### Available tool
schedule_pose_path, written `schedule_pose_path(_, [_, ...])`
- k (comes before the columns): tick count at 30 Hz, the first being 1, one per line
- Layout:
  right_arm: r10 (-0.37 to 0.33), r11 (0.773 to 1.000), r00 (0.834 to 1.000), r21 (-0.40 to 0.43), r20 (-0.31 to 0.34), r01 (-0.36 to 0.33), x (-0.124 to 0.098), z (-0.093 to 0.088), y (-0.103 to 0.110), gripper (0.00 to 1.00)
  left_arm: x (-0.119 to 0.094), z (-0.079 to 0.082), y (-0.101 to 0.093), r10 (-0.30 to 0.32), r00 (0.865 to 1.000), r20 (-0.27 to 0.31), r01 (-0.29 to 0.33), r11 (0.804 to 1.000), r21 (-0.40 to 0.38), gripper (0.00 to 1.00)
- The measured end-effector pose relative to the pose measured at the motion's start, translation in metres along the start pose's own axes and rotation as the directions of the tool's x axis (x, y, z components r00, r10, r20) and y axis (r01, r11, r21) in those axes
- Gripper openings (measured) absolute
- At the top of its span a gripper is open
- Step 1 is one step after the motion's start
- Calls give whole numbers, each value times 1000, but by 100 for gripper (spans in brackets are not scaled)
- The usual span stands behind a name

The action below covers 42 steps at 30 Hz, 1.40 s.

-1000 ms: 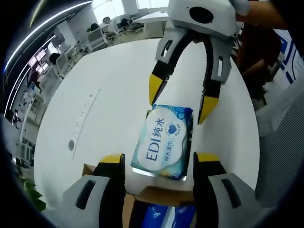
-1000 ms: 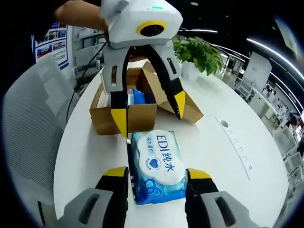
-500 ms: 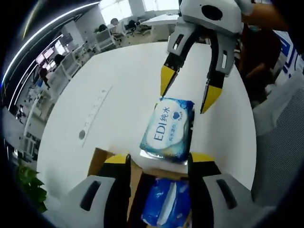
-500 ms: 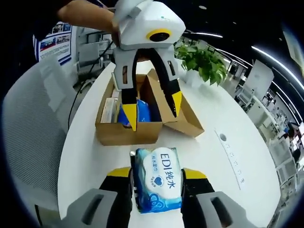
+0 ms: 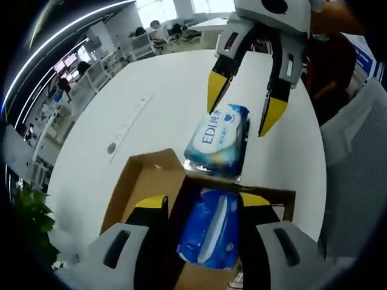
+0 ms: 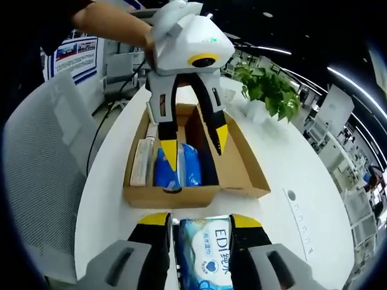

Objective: Operate the shoe box by opening the lid, removing the specified soft item, and placing it in the target area until the item is outside and the box remains undamaged.

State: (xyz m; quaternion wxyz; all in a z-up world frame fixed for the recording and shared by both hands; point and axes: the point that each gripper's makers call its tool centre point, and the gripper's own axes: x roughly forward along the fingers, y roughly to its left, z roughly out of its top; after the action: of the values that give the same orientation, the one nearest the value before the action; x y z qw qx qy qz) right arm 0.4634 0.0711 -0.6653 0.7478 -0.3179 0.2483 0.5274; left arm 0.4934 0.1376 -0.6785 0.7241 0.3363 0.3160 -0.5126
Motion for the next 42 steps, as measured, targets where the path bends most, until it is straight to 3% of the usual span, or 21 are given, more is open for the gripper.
schedule_pose_path(6, [8,1000,1000,-4,13,-8,22,17,7,29,-5,-24,4,7,1000,10,-7,999,-33,40])
schedule_pose_path(18, [-10,1000,1000,-7,-2,10,59,31,17,19,-2,-63,9,35,999,17,-34,997,-74,29])
schedule_pose_path(35, [-63,994,995,-97,-74,56,109,43,19,6,8,-81,14,105,994,28,-103,993,-54,14])
schedule_pose_path(42, [-92,982,985,-178,-144,65,117,34,23,2,10,-86,13,114,993,23,-113,993,-46,4])
